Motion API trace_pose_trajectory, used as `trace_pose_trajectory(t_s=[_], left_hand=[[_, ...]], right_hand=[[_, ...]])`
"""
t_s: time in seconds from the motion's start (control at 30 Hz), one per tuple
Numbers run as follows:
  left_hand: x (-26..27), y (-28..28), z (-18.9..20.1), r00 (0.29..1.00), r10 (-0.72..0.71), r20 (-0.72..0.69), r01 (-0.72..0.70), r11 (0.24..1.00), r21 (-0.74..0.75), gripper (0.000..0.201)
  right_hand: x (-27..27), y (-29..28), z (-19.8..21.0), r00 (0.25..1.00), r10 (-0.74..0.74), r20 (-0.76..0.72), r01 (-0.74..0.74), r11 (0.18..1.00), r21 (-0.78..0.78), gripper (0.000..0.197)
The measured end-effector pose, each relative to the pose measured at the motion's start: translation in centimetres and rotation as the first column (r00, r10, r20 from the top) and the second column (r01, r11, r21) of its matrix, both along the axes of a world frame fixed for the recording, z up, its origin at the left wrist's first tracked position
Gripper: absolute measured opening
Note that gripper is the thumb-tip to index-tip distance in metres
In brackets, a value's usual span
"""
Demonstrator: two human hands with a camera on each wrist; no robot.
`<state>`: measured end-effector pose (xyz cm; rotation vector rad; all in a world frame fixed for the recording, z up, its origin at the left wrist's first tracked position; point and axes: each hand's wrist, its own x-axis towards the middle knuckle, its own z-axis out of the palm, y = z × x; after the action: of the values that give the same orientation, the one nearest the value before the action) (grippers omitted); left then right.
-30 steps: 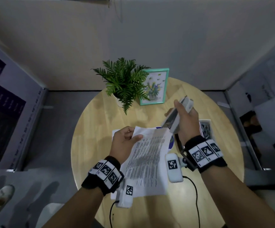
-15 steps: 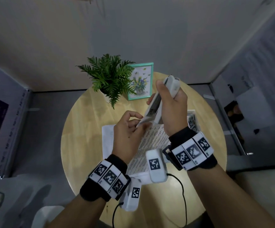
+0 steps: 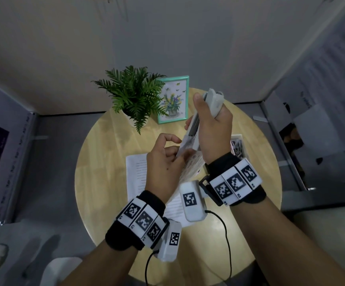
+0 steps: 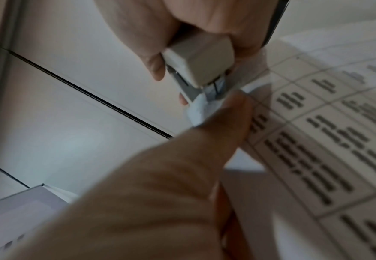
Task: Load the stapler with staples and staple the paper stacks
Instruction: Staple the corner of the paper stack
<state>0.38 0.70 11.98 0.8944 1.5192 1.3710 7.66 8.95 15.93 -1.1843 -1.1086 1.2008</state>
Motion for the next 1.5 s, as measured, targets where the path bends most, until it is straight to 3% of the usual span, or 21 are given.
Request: trace_pose_trajectory(t_s=[0.6, 0.93, 1.1, 1.23, 1.37, 1.5], left_hand=[[-0.8, 0.6, -0.2, 0.996, -0.079, 0.038, 0.080, 0.997, -0.013, 0.031], [-1.8, 0.3, -0.4, 0.993, -0.024, 0.113, 0.026, 1.000, -0.018, 0.024], [-2.8, -0.6, -0.9, 0.992, 0.075, -0.097, -0.069, 0.995, 0.072, 0.007], [-3.8, -0.7, -0.8, 0.913, 0.198, -0.357, -0.109, 0.961, 0.255, 0.007], [-4.2, -0.8, 0.3, 0.787, 0.328, -0.522, -0.080, 0.894, 0.441, 0.016], [-4.1, -0.9, 0.7, 0.705, 0.373, -0.603, 0.022, 0.838, 0.545, 0.014]], right_hand=[[-0.6, 0.9, 0.0, 0.996, -0.069, 0.051, 0.073, 0.995, -0.067, 0.030], [0.4, 1.0, -0.4, 0.995, -0.044, -0.086, 0.038, 0.996, -0.075, 0.024], [2.0, 1.2, 0.4, 0.995, -0.096, 0.038, 0.100, 0.987, -0.122, 0.025], [2.9, 0.0, 0.9, 0.984, 0.100, 0.148, -0.078, 0.986, -0.145, 0.024], [3.1, -1.5, 1.3, 0.964, 0.256, 0.076, -0.233, 0.944, -0.233, 0.017], [3.1, -2.2, 1.6, 0.950, 0.311, -0.024, -0.307, 0.922, -0.234, 0.013]])
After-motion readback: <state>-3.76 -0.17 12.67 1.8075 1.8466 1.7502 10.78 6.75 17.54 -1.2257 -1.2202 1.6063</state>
